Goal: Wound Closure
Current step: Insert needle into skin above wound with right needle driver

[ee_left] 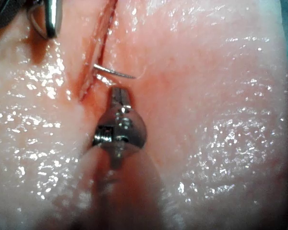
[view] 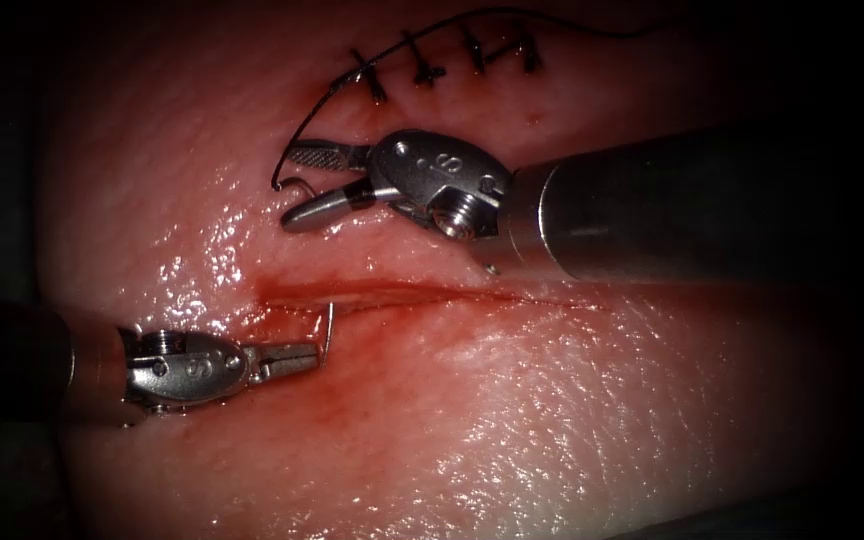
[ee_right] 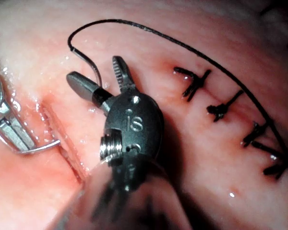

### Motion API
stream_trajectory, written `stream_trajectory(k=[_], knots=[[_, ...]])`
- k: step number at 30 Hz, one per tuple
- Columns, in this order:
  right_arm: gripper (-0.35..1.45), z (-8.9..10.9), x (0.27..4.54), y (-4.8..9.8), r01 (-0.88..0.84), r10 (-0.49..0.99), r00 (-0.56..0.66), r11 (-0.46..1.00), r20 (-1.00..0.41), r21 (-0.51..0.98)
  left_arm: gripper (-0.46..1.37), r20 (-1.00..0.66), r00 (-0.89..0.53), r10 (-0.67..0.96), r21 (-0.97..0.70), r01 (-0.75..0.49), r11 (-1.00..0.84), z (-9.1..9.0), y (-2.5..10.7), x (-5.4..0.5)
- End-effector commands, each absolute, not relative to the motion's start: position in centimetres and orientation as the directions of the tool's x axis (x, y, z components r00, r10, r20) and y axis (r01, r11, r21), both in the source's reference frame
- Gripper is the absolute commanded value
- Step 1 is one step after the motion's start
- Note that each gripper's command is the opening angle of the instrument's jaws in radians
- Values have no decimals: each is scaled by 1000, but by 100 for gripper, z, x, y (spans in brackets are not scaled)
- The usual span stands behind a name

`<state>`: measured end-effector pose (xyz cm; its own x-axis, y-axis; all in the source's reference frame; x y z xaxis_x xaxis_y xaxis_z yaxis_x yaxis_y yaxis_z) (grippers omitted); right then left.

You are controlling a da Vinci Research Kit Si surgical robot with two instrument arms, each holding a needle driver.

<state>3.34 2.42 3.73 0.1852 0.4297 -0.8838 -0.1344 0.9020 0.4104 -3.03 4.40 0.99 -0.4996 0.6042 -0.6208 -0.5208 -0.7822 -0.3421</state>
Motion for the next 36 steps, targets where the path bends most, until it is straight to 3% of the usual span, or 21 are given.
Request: stream_trajectory(k=[1,2,4,5,6,14,26,36], knots=[[123,374,334,242,-129,426,190,904,-885,407,-35,-621,-500,604,-348,-515,-783,99,440,-304],[117,374,335,241,-126,419,197,907,-886,401,-35,-621,-500,604,-348,-515,-783,99,440,-304],[64,375,336,239,-115,416,221,909,-882,400,-35,-621,-500,604,-348,-515,-783,99,440,-303],[-4,376,336,237,-104,414,245,910,-877,401,-35,-621,-500,604,-348,-515,-783,99,440,-303],[-35,376,336,236,-102,440,259,898,-860,428,-35,-621,-500,604,-348,-515,-783,99,440,-303],[-35,377,331,232,-127,641,231,766,-732,631,-35,-621,-499,604,-349,-515,-783,99,441,-304],[-35,391,327,201,-198,898,191,431,-397,880,-35,-619,-499,606,-350,-516,-782,99,443,-305],[-35,401,321,168,-194,955,195,260,-222,946,-35,-619,-499,607,-350,-516,-782,99,443,-305]])
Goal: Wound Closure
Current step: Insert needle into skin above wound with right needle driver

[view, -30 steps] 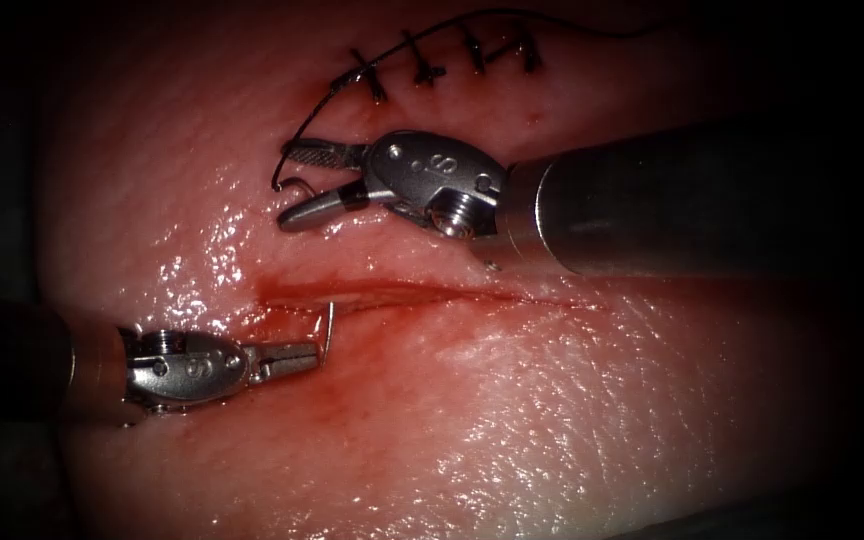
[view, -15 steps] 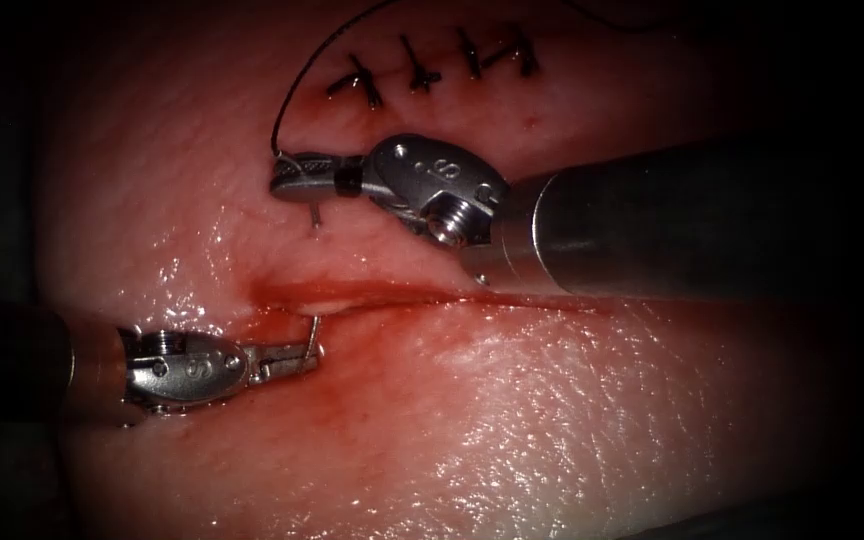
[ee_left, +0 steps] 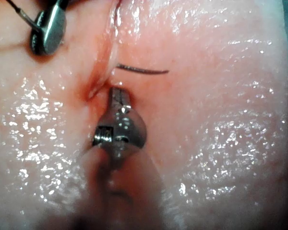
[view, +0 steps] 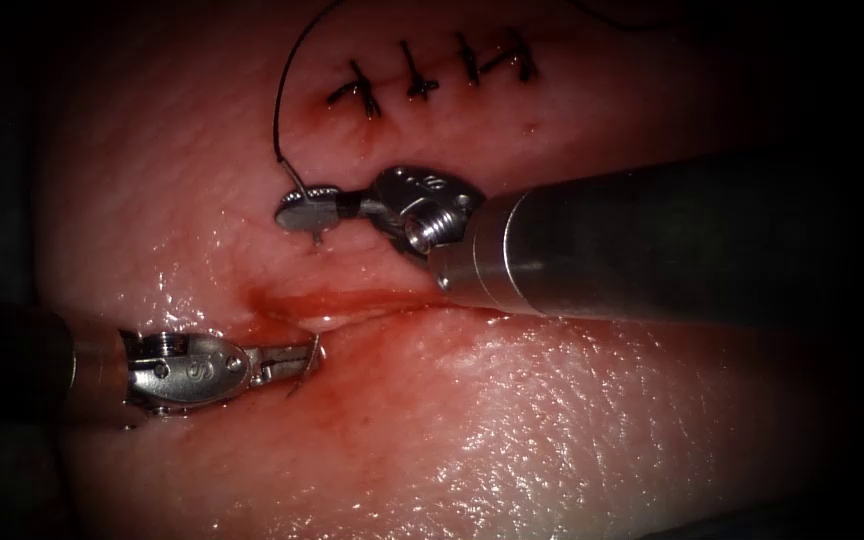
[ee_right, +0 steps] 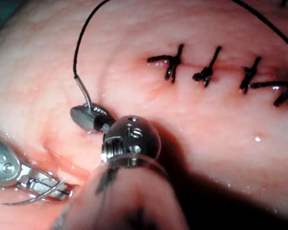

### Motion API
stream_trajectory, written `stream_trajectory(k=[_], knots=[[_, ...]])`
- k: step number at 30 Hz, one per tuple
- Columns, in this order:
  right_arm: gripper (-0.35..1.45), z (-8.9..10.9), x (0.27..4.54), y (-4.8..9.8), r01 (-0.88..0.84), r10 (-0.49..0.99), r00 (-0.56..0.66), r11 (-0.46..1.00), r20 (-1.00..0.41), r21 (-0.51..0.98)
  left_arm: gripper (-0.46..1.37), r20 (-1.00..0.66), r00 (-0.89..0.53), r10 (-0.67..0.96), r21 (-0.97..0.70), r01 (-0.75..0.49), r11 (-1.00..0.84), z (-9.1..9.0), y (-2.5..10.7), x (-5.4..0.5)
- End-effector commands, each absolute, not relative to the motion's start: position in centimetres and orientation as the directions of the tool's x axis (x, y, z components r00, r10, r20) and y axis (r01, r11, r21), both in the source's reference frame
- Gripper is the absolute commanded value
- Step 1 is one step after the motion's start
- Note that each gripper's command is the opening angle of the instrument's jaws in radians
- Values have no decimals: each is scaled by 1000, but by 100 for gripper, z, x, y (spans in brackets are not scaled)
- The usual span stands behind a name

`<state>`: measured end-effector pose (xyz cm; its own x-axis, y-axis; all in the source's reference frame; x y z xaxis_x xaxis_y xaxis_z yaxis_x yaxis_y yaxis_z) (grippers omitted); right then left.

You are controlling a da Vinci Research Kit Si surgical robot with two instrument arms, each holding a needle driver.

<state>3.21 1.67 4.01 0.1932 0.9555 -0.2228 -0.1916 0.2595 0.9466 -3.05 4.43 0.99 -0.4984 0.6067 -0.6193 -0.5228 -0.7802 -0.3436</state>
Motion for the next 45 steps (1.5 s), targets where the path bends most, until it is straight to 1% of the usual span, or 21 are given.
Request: stream_trajectory(k=[1,8,14,45], knots=[[-35,400,320,166,-194,959,193,245,-208,950,-35,-619,-499,606,-350,-516,-782,99,443,-305],[-35,397,317,150,-207,969,209,174,-130,963,-35,-619,-499,607,-351,-516,-782,99,443,-305],[-35,402,317,139,-215,968,231,150,-99,965,-35,-623,-499,602,-347,-514,-785,99,444,-305],[-35,407,313,142,-218,967,234,153,-101,964,-35,-624,-502,599,-344,-512,-787,98,444,-305]])
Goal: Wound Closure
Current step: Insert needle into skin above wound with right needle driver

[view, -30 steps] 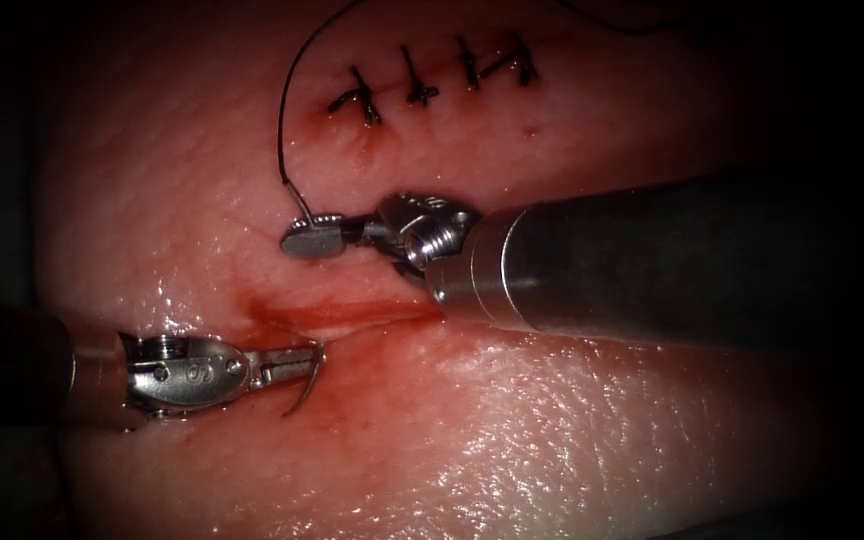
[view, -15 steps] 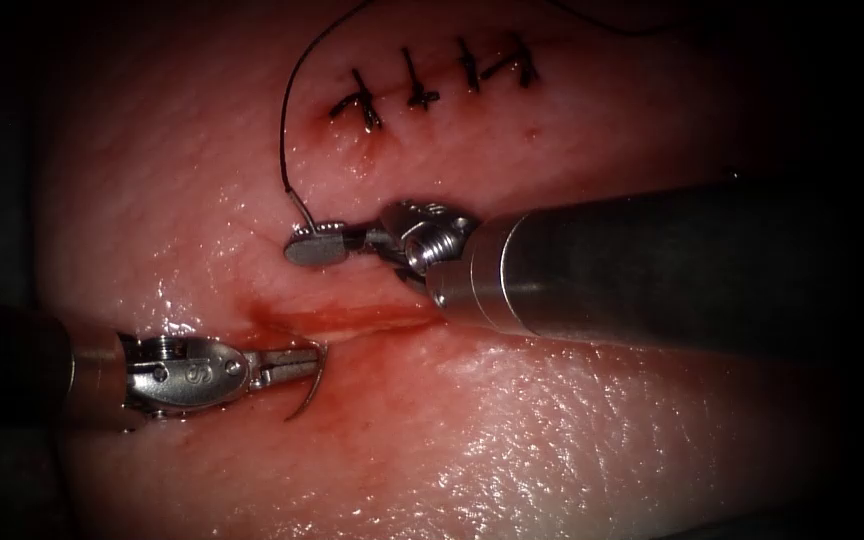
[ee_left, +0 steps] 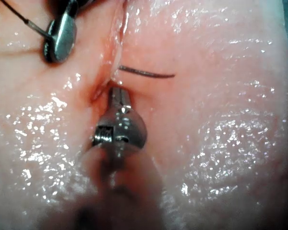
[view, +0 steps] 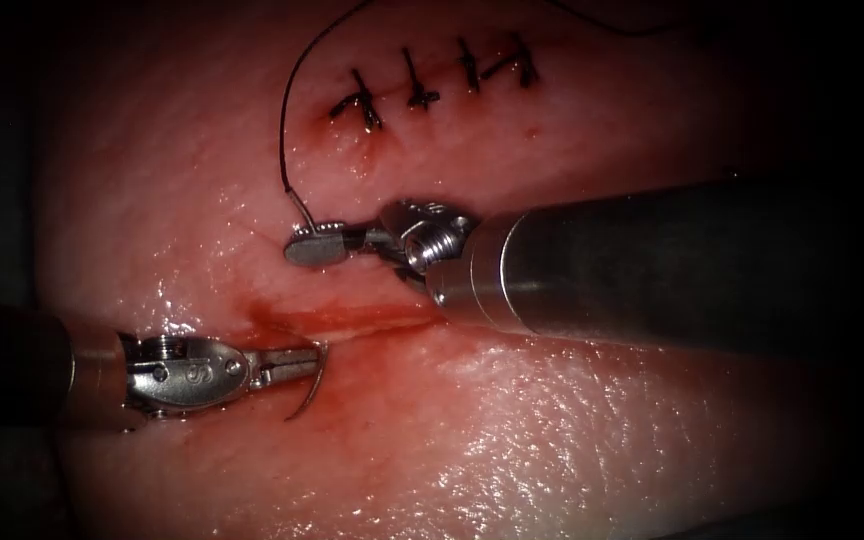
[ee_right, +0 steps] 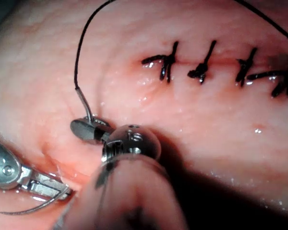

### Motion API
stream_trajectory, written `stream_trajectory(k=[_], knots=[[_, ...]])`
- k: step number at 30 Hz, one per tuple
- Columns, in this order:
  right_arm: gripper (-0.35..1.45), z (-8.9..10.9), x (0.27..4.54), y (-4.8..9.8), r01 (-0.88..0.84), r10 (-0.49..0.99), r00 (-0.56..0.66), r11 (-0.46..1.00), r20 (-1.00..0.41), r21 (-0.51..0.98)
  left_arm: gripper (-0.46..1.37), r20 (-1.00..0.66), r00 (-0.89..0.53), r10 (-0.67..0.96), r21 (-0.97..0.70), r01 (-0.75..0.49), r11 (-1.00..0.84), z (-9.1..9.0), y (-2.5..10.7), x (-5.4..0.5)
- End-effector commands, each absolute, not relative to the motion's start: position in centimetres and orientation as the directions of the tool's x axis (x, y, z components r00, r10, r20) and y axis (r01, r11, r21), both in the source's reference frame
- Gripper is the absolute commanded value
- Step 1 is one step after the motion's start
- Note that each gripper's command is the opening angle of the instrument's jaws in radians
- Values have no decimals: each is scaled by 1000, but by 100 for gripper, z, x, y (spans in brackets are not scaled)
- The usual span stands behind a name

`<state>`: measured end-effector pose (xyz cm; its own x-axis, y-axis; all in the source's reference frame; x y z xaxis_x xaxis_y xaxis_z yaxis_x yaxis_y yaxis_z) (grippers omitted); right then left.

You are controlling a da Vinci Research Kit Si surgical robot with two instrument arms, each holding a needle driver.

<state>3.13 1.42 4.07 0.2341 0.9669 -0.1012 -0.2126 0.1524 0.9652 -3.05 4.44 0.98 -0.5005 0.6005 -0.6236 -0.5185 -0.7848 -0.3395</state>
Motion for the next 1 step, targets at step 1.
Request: stream_trajectory(k=[1], knots=[[-35,407,313,143,-218,967,233,153,-101,964,-35,-624,-502,599,-344,-512,-787,97,444,-305]])
